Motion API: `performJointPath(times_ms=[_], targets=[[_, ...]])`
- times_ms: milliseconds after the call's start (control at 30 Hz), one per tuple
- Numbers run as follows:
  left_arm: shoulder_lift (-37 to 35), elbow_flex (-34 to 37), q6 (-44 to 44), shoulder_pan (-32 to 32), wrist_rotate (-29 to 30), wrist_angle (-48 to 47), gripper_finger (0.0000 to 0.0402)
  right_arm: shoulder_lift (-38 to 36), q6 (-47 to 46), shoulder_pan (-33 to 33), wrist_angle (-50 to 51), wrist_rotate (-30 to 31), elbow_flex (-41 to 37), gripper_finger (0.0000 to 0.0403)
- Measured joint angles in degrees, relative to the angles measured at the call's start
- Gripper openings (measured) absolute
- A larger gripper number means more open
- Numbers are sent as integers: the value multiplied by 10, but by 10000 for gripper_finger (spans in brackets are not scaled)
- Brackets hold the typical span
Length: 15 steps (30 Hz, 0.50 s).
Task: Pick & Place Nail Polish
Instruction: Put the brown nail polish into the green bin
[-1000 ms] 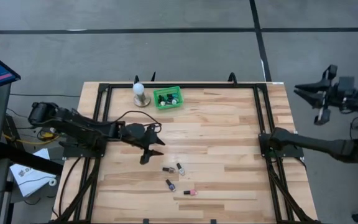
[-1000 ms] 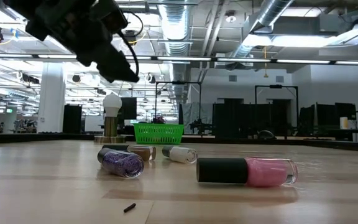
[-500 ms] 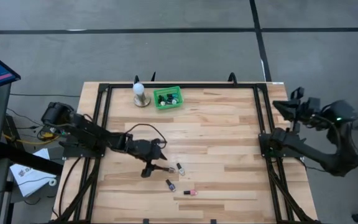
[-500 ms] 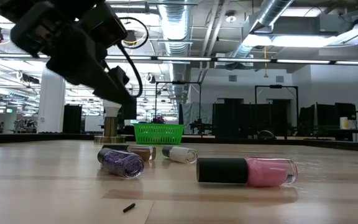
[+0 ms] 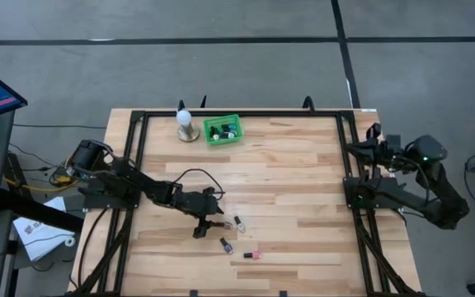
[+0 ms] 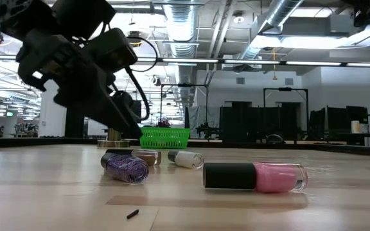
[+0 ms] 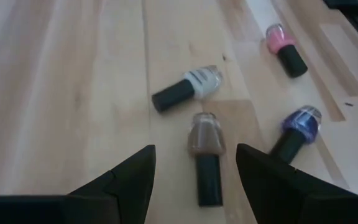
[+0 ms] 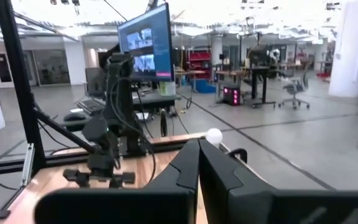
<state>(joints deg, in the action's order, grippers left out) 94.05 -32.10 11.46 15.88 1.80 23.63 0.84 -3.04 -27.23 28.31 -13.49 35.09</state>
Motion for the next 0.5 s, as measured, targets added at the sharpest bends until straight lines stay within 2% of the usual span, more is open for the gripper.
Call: performJointPath(times_ms=[167, 300, 500], targets=[[28, -10, 11, 9, 0, 7, 220, 1, 0, 3, -3, 0, -1, 1], [52, -21, 12, 18, 31, 9, 214, 1, 1, 3, -3, 0, -1, 1], [81, -22, 61, 20, 52, 21, 180, 1, 2, 3, -1, 0, 0, 1]])
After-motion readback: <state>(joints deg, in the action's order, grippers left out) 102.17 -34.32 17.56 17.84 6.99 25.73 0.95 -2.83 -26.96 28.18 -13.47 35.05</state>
